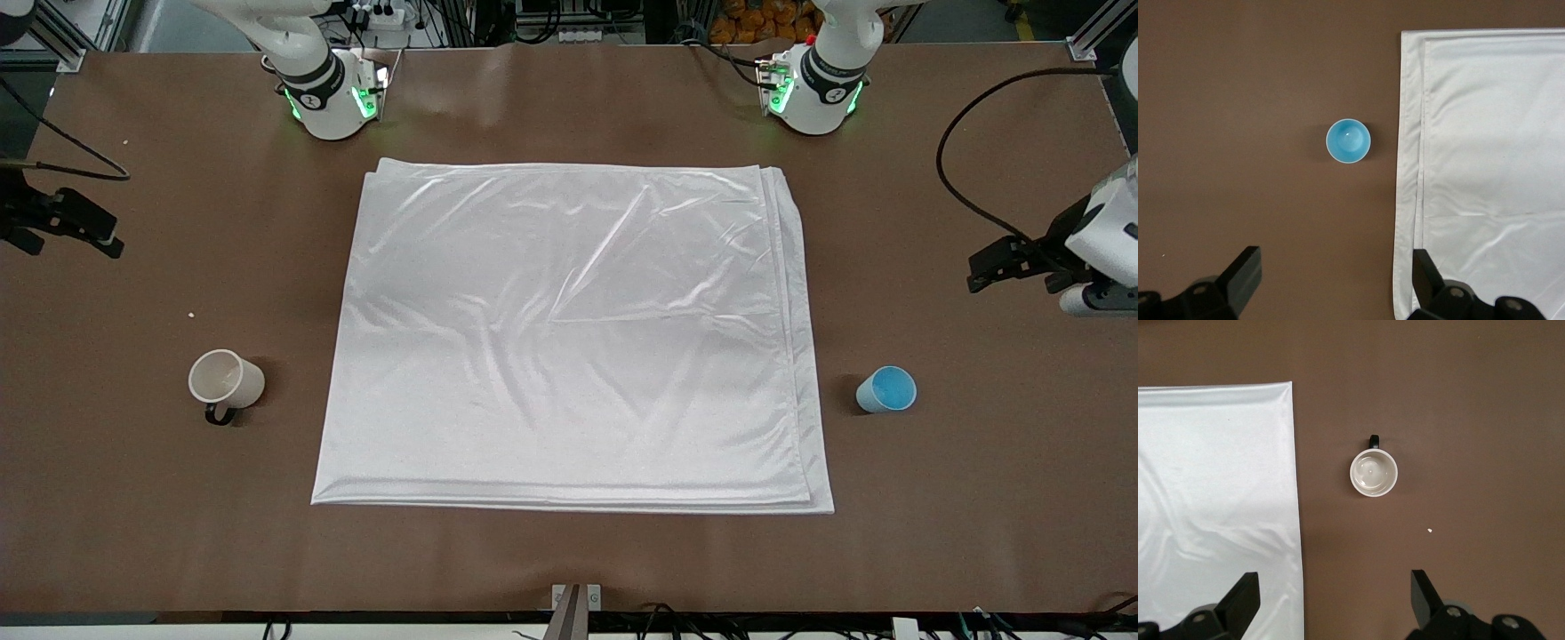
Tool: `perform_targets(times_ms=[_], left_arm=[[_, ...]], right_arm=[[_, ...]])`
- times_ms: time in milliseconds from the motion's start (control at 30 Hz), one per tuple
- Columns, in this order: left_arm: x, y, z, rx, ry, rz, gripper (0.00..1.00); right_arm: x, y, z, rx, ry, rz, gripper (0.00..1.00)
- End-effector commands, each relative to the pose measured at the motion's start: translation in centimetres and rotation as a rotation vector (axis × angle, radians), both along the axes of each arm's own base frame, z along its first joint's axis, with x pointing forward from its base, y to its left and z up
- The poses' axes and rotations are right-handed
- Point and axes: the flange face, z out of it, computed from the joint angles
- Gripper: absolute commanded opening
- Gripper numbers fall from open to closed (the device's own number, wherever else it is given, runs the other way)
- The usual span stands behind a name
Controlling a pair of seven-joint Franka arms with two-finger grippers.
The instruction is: Place blue cup into white mug on cloth
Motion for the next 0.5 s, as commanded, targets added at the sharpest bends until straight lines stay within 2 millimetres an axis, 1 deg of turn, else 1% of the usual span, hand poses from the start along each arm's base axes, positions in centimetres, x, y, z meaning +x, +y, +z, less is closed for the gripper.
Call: perform_targets(times_ms=[0,100,133,233,367,467], left_arm=[[3.0,2.2,-5.3,0.002,0.029,0.023,1.0],[4.3,3.1,-8.2,-0.006,0.034,0.032,1.0],[4.6,3.2,-9.0,-0.008,0.036,0.034,1.0],[5.7,4.0,-11.6,-0.013,0.032,0.043,1.0],[7.0,4.1,-15.7,-0.022,0.027,0.042,1.0],[7.5,3.8,-18.0,-0.026,0.014,0.038,1.0]], right_arm=[[2.3,-1.0,-3.4,0.006,0.058,-0.024,1.0],[3.6,-1.3,-6.1,0.014,0.096,-0.031,1.0],[4.0,-1.7,-6.9,0.015,0.102,-0.037,1.0],[5.2,-2.6,-8.7,0.017,0.102,-0.049,1.0],[6.6,-4.0,-11.9,0.023,0.112,-0.07,1.0],[7.7,-4.9,-14.2,0.026,0.107,-0.083,1.0]])
